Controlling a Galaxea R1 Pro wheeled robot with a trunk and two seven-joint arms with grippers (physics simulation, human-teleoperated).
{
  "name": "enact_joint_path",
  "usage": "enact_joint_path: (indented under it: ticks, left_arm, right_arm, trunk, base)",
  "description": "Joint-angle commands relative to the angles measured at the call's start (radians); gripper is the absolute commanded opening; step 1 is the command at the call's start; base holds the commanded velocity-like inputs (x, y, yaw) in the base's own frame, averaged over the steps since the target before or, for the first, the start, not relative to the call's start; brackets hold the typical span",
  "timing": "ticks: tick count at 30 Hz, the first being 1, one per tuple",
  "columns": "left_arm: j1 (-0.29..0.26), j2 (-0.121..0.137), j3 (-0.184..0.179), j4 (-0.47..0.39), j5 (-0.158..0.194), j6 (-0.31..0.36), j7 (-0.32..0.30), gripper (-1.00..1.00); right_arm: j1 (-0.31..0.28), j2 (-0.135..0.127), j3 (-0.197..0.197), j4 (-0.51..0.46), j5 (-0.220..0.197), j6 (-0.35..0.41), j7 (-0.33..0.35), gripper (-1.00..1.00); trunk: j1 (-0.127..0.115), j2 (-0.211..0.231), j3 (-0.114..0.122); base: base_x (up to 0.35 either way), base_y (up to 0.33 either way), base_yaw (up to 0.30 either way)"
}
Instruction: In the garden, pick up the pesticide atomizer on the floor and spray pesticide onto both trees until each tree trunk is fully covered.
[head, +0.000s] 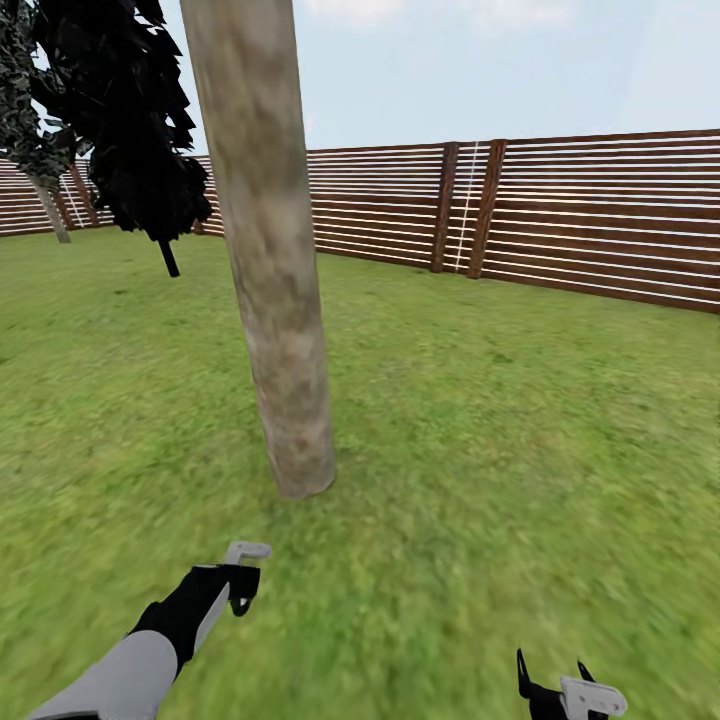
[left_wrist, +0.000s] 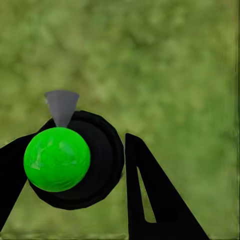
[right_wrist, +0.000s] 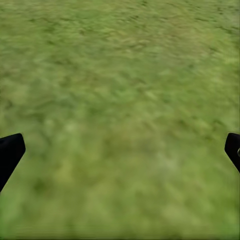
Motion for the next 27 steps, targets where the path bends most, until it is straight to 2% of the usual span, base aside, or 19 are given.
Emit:
enact_joint_path:
  ticks: [1,2,3,5,7,9,11,15,19,22,24,27]
  left_arm:
    - [0.000,0.000,0.000,-0.007,-0.002,0.027,0.000,-1.00]
    - [-0.002,0.004,0.001,-0.014,-0.002,0.071,0.001,-1.00]
    - [-0.003,0.006,0.001,-0.016,-0.002,0.087,0.003,-1.00]
    - [-0.037,0.006,0.001,-0.013,-0.002,0.137,0.041,-1.00]
    - [-0.063,-0.006,0.004,-0.013,0.003,0.165,0.150,-1.00]
    - [-0.076,-0.029,0.004,-0.017,0.014,0.170,0.214,-1.00]
    - [-0.085,-0.044,0.003,-0.019,0.022,0.172,0.232,-1.00]
    - [-0.089,-0.052,0.002,-0.020,0.026,0.167,0.210,-1.00]
    - [-0.089,-0.051,-0.002,-0.022,0.025,0.162,0.087,-1.00]
    - [-0.088,-0.047,-0.006,-0.038,0.023,0.159,0.066,-1.00]
    - [-0.081,-0.041,-0.007,-0.094,0.022,0.163,0.061,-1.00]
    - [-0.082,-0.039,-0.007,-0.131,0.021,0.168,0.060,-1.00]
  right_arm:
    - [0.000,0.000,0.000,0.001,0.000,0.000,0.001,1.00]
    - [0.000,0.000,0.001,0.002,0.001,0.000,0.001,1.00]
    - [0.000,0.000,0.001,0.002,0.001,0.000,0.001,1.00]
    - [0.000,0.000,0.000,0.003,0.002,0.000,0.001,1.00]
    - [0.000,0.000,0.000,0.003,0.002,0.000,0.000,1.00]
    - [0.000,0.000,0.000,0.004,0.002,0.000,0.000,1.00]
    - [0.000,0.000,0.000,0.010,0.003,0.000,0.000,1.00]
    - [0.000,0.000,0.000,0.026,0.004,-0.003,0.000,1.00]
    - [0.000,0.000,0.000,0.027,0.004,-0.003,0.000,1.00]
    - [0.000,0.000,0.000,0.027,0.004,-0.002,0.000,1.00]
    - [0.000,0.000,0.000,0.027,0.004,-0.002,0.000,1.00]
    - [0.000,0.000,0.000,0.027,0.003,-0.003,0.000,1.00]
  trunk:
    - [0.000,0.000,0.000]
    - [0.000,0.000,0.000]
    - [0.000,0.000,0.000]
    - [0.000,0.000,0.000]
    - [0.000,0.000,0.000]
    - [0.000,0.000,0.000]
    - [0.000,0.000,0.000]
    - [0.000,0.000,0.000]
    - [0.000,0.000,0.000]
    - [0.000,0.000,0.000]
    - [0.000,0.000,0.000]
    - [0.004,-0.007,-0.003]
  base:
    - [0.008,0.000,-0.003]
    - [0.003,0.000,-0.001]
    - [0.002,0.000,-0.001]
    - [0.001,0.000,0.000]
    - [0.000,0.000,0.000]
    - [0.000,0.000,0.000]
    - [0.000,0.000,0.000]
    - [0.000,0.000,0.000]
    - [0.000,0.000,-0.137]
    - [0.000,0.000,-0.251]
    - [0.000,0.000,-0.172]
    - [0.000,0.000,-0.030]
